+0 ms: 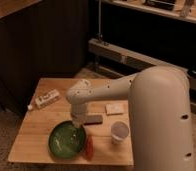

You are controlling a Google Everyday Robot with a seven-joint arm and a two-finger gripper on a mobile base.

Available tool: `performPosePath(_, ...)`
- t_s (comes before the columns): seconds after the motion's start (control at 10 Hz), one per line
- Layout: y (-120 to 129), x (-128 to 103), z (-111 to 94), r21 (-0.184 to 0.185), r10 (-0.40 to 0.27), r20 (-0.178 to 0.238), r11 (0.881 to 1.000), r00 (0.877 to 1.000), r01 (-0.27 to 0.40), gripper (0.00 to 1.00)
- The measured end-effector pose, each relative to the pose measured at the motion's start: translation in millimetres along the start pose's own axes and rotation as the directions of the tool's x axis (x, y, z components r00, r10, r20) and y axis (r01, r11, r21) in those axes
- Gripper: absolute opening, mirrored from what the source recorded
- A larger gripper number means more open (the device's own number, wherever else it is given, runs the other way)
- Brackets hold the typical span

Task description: Drag the ceramic bowl in a circle

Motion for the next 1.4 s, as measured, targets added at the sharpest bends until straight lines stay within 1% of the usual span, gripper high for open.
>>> performPosePath(0.1, 0.5, -6.3, 2.0, 0.003, -0.028, 0.0, 1.0, 1.0, 0.028, 0.0)
performPosePath(0.4, 2.3, -10.7, -7.9, 0.013, -0.054, -0.005, 0.998, 0.999, 0.054, 0.0)
performPosePath(0.5, 3.7, -12.4, -7.7, 0.014, -0.061, -0.007, 0.998, 0.998, 0.061, 0.0)
performPosePath(0.6, 10.2, -20.0, -4.2, 0.013, -0.087, -0.014, 0.996, 0.996, 0.088, 0.0)
performPosePath(0.7, 17.6, -32.0, -2.9, 0.017, -0.118, -0.011, 0.993, 0.993, 0.118, 0.0)
performPosePath(1.0, 25.4, -43.2, -3.8, 0.026, -0.167, -0.025, 0.985, 0.986, 0.168, 0.0)
performPosePath(1.2, 27.8, -50.3, -2.5, 0.028, -0.189, -0.034, 0.981, 0.981, 0.19, 0.0)
performPosePath(1.4, 42.5, -62.7, 2.5, 0.028, -0.231, -0.048, 0.972, 0.972, 0.232, 0.0)
